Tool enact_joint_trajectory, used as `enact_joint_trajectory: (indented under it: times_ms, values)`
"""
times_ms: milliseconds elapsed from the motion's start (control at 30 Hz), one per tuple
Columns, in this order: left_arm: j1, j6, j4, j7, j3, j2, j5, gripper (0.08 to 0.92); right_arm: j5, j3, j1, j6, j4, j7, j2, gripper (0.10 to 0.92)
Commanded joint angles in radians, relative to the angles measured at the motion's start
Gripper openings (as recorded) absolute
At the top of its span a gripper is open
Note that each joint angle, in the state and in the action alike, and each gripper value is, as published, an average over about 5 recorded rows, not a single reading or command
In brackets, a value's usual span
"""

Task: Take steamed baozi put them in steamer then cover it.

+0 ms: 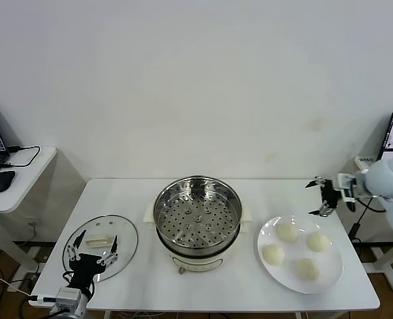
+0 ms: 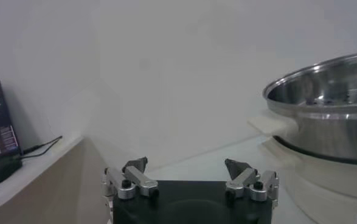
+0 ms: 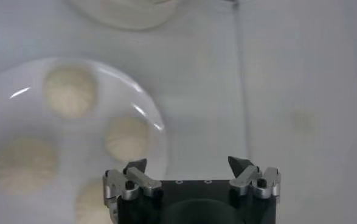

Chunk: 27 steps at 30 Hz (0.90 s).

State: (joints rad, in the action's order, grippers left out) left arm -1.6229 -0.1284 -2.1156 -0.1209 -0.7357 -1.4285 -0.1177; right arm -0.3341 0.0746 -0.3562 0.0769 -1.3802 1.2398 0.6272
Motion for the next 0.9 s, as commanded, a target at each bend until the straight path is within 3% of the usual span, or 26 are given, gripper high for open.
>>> enact_joint_trajectory:
  times_ms: [33, 900]
  values:
    - [-0.018, -0.006, -0.038, -0.003, -0.007, -0.020, -0.003, 0.823, -0.083, 0.270, 0.174, -0.020, 0.097, 0.096, 0.068, 0.823]
    - [-0.007, -0.010, -0.005, -0.012, 0.004, -0.024, -0.027, 0.823, -0.176, 0.207, 0.030, -0.018, 0.186, 0.031, 0.183, 0.823]
